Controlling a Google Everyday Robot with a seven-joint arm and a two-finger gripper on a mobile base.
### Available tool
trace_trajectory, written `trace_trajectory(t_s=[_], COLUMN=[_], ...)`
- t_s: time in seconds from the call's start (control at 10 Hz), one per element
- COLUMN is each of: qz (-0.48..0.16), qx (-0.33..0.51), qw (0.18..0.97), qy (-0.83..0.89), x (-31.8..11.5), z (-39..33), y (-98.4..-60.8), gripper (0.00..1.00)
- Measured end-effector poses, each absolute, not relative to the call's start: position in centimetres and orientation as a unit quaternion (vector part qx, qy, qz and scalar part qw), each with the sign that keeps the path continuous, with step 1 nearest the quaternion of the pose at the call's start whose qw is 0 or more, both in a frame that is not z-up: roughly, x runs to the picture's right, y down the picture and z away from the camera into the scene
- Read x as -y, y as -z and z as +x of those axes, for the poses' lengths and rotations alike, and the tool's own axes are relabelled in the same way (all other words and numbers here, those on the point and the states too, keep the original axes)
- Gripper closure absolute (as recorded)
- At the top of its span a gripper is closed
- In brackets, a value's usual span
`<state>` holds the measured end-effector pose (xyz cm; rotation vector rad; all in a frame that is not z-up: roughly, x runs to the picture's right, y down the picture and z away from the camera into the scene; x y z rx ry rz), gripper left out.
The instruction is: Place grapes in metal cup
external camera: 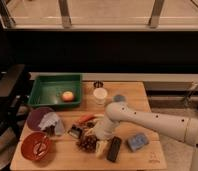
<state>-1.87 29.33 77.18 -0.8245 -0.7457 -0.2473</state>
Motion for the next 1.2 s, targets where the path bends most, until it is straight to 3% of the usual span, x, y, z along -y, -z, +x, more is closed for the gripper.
trace_trajectory(t_s=[0.5, 0.6, 1.0, 1.2], qz=[-0.362, -0.358, -0.311, -0.275], qx=[0.334, 0.331, 0.315, 0.296], qw=[0.864, 0.868, 0.896, 0.914], qy=[0.102, 0.091, 0.042, 0.028], x=[-27.1, -26.7, -22.8, -18.3], z=[0.5, 1.5, 6.0, 8.3], y=[-75.3, -75.1, -73.2, -72.2], gripper=[0.95, 0.99, 1.0, 1.0])
